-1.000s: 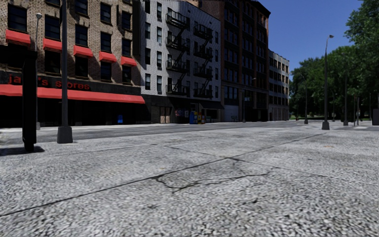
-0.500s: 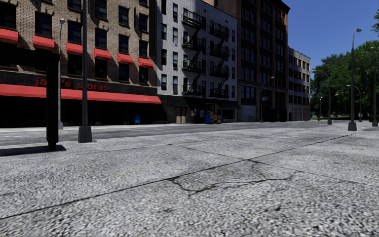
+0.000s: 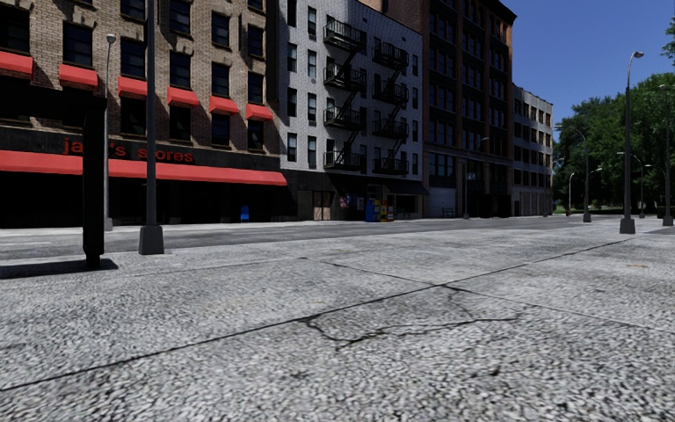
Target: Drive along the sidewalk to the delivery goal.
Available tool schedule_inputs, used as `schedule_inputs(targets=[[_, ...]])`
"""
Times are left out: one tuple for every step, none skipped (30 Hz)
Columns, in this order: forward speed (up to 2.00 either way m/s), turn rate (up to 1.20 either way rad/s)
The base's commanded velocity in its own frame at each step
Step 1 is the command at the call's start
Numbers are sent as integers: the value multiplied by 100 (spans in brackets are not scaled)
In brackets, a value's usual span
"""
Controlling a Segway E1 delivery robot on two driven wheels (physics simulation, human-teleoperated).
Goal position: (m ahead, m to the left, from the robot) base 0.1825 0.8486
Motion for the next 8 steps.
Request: schedule_inputs(targets=[[0,0],[0,0],[0,0],[0,0],[0,0],[0,0],[0,0],[0,0]])
